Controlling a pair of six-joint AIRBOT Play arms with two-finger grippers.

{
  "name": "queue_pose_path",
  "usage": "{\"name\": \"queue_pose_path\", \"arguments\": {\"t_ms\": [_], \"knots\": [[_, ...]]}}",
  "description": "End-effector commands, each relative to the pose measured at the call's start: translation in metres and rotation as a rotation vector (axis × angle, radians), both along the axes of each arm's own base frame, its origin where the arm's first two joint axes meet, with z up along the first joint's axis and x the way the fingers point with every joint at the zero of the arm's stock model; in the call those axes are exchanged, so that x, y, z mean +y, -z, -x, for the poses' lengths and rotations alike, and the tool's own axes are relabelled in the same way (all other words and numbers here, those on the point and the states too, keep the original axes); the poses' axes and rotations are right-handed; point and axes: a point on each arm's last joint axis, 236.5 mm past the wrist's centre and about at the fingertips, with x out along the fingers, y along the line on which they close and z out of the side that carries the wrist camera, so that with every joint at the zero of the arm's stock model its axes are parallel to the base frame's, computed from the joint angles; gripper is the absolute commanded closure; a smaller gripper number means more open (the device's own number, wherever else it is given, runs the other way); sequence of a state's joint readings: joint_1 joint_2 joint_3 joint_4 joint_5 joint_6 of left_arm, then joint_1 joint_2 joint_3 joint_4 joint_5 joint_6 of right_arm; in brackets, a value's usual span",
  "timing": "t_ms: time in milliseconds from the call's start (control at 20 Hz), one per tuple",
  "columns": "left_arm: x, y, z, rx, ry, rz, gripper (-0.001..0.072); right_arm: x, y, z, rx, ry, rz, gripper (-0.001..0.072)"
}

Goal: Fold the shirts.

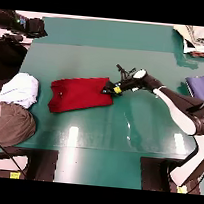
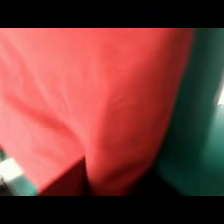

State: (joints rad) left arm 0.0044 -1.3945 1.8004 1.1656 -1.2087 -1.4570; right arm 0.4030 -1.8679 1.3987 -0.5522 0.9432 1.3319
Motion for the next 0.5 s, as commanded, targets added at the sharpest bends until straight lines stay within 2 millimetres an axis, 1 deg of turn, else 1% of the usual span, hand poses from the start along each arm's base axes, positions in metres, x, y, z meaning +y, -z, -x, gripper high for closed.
{"name": "queue_pose_path", "arguments": {"t_ms": [0,50,100,150,200,250,350,400,450], "knots": [[-0.016,-0.002,0.002,-0.002,0.032,0.027,0.0686,0.029,-0.024,-0.031,-0.119,0.065,-0.053,0.0693],[-0.025,-0.003,0.003,-0.012,0.056,0.021,0.0686,0.028,-0.036,-0.041,-0.148,0.068,-0.064,0.0693],[-0.04,-0.005,0.005,-0.03,0.092,0.01,0.0686,0.023,-0.049,-0.051,-0.17,0.07,-0.077,0.0693],[-0.056,-0.008,0.006,-0.045,0.121,0.01,0.0687,0.011,-0.066,-0.064,-0.198,0.079,-0.088,0.0694],[-0.073,-0.01,0.009,-0.06,0.15,0.015,0.0686,-0.008,-0.081,-0.077,-0.23,0.097,-0.082,0.0694],[-0.089,-0.013,0.012,-0.075,0.178,0.02,0.0686,-0.035,-0.099,-0.093,-0.274,0.133,-0.069,0.0694],[-0.12,-0.019,0.019,-0.104,0.233,0.03,0.0686,-0.103,-0.135,-0.123,-0.345,0.251,-0.039,0.0694],[-0.134,-0.021,0.023,-0.116,0.258,0.036,0.0686,-0.141,-0.152,-0.134,-0.386,0.304,-0.013,0.0694],[-0.147,-0.023,0.028,-0.125,0.282,0.041,0.0686,-0.185,-0.168,-0.142,-0.423,0.36,0.024,0.0694]]}}
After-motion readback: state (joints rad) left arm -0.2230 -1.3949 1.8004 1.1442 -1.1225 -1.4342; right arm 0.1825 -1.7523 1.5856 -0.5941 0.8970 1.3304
